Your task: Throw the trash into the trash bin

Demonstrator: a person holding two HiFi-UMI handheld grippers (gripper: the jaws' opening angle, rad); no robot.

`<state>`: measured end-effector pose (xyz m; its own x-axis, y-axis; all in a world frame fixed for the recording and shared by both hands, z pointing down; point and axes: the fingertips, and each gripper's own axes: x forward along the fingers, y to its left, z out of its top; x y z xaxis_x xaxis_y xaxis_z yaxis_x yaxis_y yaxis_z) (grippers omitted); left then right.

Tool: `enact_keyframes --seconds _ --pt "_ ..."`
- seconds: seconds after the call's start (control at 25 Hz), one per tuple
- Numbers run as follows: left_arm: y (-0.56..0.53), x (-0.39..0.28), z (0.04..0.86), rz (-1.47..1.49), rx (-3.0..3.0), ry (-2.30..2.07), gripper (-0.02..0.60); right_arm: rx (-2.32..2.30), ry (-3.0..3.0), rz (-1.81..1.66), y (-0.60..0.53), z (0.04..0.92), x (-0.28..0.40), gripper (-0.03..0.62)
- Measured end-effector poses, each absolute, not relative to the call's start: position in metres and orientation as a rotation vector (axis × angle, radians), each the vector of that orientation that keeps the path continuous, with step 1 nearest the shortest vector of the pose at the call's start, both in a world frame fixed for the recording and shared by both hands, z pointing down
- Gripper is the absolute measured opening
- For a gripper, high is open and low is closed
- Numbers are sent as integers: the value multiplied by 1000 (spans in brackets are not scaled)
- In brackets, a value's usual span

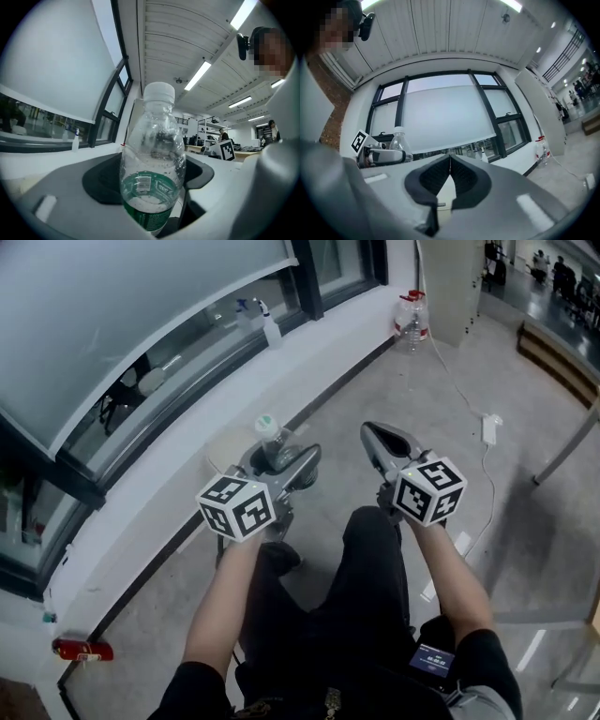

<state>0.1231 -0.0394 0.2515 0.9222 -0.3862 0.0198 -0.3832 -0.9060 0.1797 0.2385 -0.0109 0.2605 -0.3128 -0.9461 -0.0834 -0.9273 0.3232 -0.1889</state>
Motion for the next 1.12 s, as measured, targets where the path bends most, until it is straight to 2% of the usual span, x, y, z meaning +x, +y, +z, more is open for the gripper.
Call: enact_keyframes --seconds 0.36,0.72,1.12 --pt "-85 17 271 -67 2838 -824 344 -1536 2587 -134 -69 269 128 6" --pt "-100 -61 284 -63 2796 -976 344 -1416 2703 -151 -97 286 48 6" --pt "-136 -86 312 -60 2725 -1042 344 -1407 2799 -210 -132 329 26 6"
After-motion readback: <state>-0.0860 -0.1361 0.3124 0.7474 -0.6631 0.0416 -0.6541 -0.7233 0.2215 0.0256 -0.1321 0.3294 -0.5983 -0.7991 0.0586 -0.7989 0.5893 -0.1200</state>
